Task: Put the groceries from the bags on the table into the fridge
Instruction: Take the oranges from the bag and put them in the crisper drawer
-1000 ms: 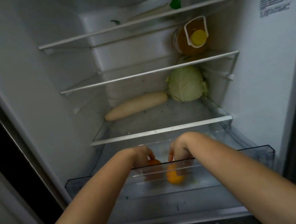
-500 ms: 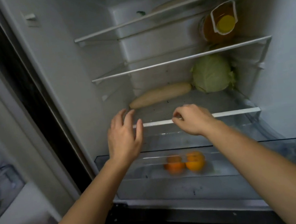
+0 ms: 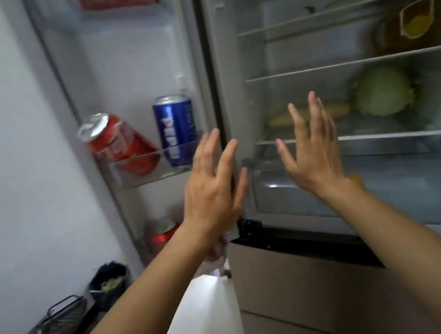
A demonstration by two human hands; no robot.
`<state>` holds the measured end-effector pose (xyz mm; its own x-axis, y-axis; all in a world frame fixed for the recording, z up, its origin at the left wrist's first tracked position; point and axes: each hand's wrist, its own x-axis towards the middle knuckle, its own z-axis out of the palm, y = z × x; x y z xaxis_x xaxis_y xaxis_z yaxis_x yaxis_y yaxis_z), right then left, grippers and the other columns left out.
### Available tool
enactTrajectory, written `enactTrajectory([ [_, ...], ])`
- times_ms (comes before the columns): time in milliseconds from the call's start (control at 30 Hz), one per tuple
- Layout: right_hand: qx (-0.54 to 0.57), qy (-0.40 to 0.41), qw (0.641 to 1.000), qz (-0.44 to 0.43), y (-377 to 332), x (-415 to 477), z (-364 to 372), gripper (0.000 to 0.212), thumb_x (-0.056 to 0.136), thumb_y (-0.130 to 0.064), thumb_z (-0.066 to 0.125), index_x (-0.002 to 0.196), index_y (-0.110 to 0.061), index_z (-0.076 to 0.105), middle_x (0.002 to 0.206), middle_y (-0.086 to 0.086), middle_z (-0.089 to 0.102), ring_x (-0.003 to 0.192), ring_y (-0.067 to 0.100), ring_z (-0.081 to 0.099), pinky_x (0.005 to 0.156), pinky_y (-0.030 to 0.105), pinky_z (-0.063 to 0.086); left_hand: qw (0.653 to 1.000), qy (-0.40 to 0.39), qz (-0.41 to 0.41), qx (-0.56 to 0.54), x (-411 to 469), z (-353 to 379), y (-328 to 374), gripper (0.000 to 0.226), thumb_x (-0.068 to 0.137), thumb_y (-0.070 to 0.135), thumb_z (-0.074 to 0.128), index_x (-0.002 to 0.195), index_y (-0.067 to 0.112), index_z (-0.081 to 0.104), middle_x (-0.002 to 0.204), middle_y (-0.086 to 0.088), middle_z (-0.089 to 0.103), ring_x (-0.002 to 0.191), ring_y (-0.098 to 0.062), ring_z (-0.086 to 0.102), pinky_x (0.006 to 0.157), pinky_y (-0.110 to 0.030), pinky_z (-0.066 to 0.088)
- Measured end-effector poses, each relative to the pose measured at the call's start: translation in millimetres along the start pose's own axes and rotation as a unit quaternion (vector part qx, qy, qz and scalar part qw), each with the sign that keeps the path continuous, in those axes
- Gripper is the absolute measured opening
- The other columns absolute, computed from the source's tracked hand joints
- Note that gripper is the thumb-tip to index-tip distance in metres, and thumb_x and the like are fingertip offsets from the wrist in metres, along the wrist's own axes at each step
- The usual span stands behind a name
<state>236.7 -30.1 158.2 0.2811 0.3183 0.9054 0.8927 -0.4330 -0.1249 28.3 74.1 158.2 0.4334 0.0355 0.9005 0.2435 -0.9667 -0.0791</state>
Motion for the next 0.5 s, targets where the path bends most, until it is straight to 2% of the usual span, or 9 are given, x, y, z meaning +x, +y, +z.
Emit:
enactTrajectory([
  [100,0.049,0.025,0.998,-0.023,-88,-29,0,0.073,0.096,-0.042,0.056,0.156,-0.011,0.026,0.161,0.029,0.011,0.151,0.042,0.014,0.122,0.054,0.015,0.998,-0.008,0.037,0.048,-54,-79,-23,0.046,0.097,0.033,0.056,0.136,0.010,0.054,0.149,-0.023,0.042,0.142,-0.036,0.035,0.111,-0.053,0.034],
  [167,0.099,0.029,0.994,-0.035,-151,-47,4,0.074,0.095,-0.043,0.057,0.155,-0.013,0.023,0.161,0.027,0.008,0.151,0.042,0.014,0.122,0.056,0.014,0.996,-0.017,0.017,0.083,-92,-132,-50,0.046,0.098,0.035,0.052,0.137,0.010,0.051,0.149,-0.023,0.042,0.142,-0.037,0.036,0.109,-0.055,0.036],
  [333,0.188,-0.023,0.977,-0.102,-315,-82,27,0.074,0.094,-0.046,0.058,0.153,-0.016,0.023,0.161,0.022,0.006,0.151,0.041,0.011,0.124,0.053,0.006,0.968,-0.062,-0.135,0.203,-191,-270,-144,0.052,0.098,0.036,0.046,0.142,0.009,0.049,0.153,-0.021,0.037,0.143,-0.037,0.033,0.111,-0.055,0.032],
  [500,0.279,-0.101,0.940,-0.167,-477,-126,55,0.072,0.094,-0.043,0.056,0.153,-0.016,0.027,0.162,0.025,0.009,0.151,0.041,0.014,0.120,0.059,0.017,0.891,-0.121,-0.297,0.320,-291,-398,-213,0.054,0.097,0.039,0.040,0.144,0.012,0.045,0.157,-0.016,0.030,0.146,-0.033,0.025,0.115,-0.052,0.023],
])
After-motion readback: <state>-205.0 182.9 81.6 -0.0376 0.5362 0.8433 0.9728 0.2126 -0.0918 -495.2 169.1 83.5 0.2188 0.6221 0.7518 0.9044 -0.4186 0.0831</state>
